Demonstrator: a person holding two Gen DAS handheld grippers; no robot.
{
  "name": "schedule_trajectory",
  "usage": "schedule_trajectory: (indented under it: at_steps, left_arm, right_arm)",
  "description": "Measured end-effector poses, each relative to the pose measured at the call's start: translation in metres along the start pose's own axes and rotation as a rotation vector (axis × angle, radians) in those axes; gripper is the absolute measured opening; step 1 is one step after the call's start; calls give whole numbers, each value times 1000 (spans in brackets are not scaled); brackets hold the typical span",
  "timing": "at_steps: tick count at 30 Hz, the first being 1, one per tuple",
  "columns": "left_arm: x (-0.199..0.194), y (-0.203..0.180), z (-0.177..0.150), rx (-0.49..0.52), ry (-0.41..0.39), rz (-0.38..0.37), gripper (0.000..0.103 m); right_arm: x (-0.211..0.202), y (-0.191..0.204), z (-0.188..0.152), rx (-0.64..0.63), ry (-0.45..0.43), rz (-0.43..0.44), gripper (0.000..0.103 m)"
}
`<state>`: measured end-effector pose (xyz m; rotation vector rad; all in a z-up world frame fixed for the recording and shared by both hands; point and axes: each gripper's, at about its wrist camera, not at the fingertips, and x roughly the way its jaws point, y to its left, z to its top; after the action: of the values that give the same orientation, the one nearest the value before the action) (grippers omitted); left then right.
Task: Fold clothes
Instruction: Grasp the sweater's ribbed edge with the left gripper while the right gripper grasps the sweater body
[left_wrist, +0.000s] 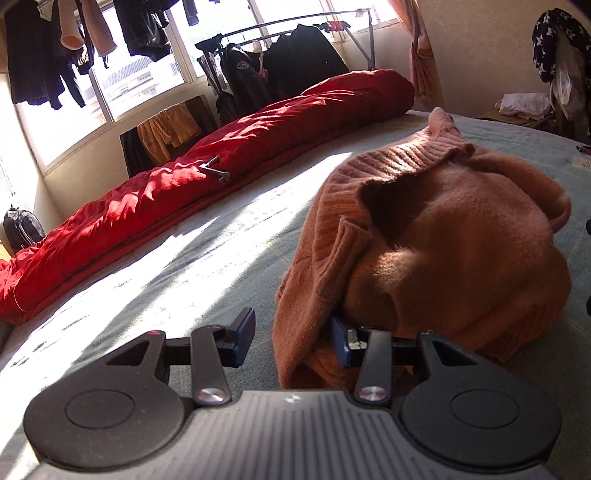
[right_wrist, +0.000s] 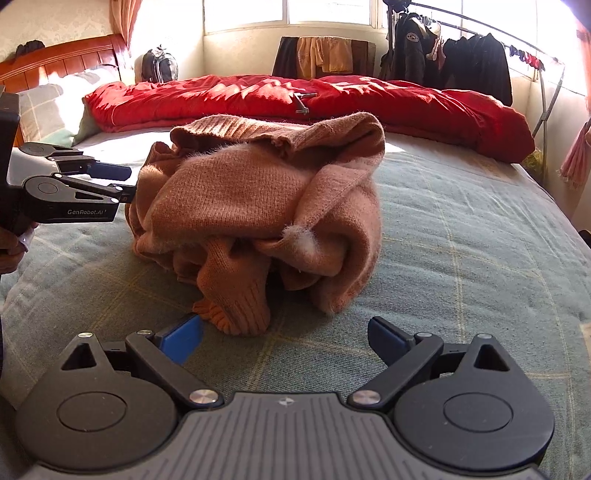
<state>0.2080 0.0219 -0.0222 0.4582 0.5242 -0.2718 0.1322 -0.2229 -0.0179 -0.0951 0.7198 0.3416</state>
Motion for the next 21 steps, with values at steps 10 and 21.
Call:
schedule_trajectory:
  at_steps: [10, 21]
  left_arm:
    - [13, 26, 7, -164, 13, -74, 8]
    - [14, 26, 4, -172, -3, -66, 11]
  right_arm:
    - [-7, -13, 23, -5, -64, 18, 98]
    - [25, -48, 81, 72, -20, 78, 37]
